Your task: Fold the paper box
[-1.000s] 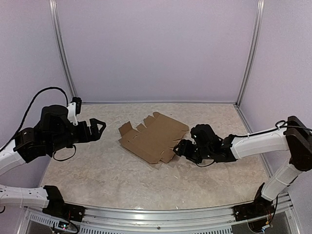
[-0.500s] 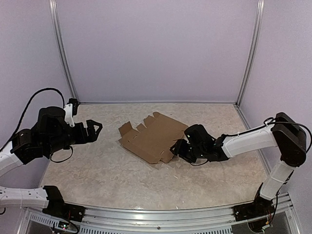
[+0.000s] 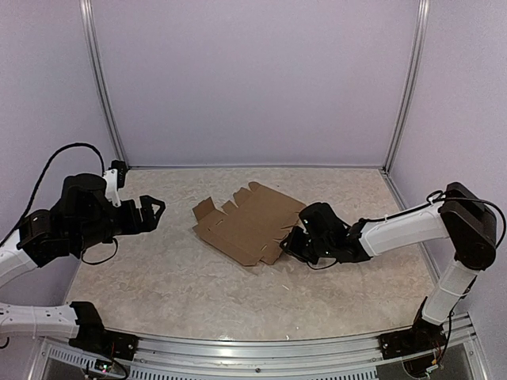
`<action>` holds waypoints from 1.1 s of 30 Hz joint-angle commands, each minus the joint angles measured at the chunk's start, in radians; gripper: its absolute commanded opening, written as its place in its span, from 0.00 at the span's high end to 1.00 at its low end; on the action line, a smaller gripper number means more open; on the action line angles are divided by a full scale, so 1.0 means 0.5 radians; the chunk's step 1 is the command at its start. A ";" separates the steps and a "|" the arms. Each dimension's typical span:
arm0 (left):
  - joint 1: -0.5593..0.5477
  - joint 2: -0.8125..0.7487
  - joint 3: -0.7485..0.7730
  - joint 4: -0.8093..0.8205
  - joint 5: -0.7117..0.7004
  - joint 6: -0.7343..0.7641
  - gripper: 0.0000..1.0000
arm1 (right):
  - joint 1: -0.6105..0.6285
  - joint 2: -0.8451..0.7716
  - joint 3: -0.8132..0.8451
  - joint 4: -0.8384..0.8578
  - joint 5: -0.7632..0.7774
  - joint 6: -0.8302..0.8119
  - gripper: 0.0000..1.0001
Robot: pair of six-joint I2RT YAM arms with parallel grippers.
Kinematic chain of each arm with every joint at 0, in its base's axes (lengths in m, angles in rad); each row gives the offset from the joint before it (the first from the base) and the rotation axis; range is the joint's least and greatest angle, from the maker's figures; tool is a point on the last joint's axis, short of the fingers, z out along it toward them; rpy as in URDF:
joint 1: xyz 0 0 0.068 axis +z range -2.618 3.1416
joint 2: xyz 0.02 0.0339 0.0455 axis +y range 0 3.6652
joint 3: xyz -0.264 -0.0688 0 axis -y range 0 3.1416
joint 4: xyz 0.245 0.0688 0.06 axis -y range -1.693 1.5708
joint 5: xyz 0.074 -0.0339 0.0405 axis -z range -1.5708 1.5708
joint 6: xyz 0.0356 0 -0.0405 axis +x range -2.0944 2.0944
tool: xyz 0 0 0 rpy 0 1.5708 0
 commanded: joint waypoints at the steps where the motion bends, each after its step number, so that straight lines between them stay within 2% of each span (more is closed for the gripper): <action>1: 0.004 -0.028 -0.020 -0.045 -0.051 0.023 0.01 | 0.023 0.038 0.014 0.010 -0.012 -0.022 0.78; 3: 0.003 -0.037 -0.024 -0.048 -0.057 0.021 0.01 | 0.024 0.038 0.014 0.002 -0.020 -0.033 0.82; 8: 0.004 -0.049 -0.018 -0.063 -0.067 0.021 0.01 | 0.023 0.014 0.000 -0.015 -0.046 -0.059 1.00; 12: 0.004 -0.064 -0.011 -0.075 -0.080 0.024 0.01 | 0.023 -0.030 -0.013 -0.052 -0.080 -0.116 1.00; 17: 0.004 -0.080 0.019 -0.093 -0.084 0.033 0.01 | 0.023 -0.099 0.057 -0.264 -0.103 -0.330 1.00; 24: 0.004 -0.084 0.066 -0.101 -0.022 0.058 0.01 | -0.034 -0.182 0.336 -0.803 -0.209 -0.931 1.00; 33: 0.002 -0.067 0.081 -0.073 0.058 0.095 0.01 | -0.261 -0.123 0.658 -1.422 -0.720 -1.687 1.00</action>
